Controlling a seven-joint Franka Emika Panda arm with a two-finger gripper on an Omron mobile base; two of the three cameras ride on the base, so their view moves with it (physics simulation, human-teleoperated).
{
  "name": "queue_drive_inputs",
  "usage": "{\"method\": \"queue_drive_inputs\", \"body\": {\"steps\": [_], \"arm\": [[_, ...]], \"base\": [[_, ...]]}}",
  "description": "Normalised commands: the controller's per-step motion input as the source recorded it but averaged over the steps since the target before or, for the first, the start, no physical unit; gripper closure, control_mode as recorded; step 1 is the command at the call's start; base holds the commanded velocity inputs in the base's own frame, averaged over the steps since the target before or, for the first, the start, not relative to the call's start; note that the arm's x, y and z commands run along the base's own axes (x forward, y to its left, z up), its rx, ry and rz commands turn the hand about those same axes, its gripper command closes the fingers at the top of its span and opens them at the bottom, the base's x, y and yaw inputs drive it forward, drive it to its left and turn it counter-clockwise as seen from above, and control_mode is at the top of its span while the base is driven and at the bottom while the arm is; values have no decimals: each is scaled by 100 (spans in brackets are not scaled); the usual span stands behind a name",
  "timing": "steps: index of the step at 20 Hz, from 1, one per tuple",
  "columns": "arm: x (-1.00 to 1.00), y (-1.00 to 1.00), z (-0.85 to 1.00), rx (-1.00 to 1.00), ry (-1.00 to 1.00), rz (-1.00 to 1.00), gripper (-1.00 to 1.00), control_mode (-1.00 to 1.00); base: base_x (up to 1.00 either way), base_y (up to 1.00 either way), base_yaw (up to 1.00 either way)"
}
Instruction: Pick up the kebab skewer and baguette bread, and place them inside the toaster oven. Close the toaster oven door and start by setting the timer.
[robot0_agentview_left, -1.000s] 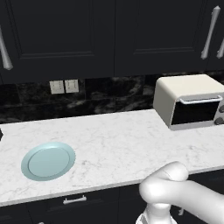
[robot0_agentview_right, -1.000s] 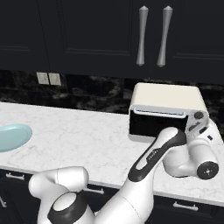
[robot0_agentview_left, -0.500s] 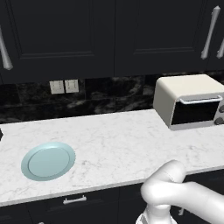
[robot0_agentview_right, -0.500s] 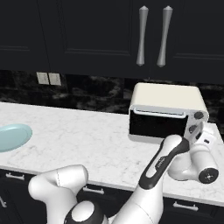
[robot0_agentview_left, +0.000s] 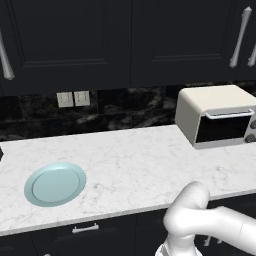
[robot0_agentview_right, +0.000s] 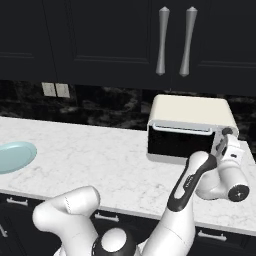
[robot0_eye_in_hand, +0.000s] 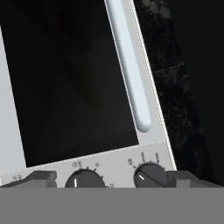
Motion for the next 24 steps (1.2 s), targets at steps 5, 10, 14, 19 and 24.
{"method": "queue_drive_inputs", "body": {"steps": [5,10,14,19,24], "arm": [[7,-16,-12,-7,0,6,-100,-100],[17,-13,-20,-5,0,4,-100,-100],[26,-3,-7,-7,0,3,-100,-100],[20,-1,-13,-8,0,1,-100,-100],[24,-2,-15,-8,0,0,-100,-100]], "base": [[0,0,0],[0,0,0],[0,0,0],[0,0,0],[0,0,0]]}}
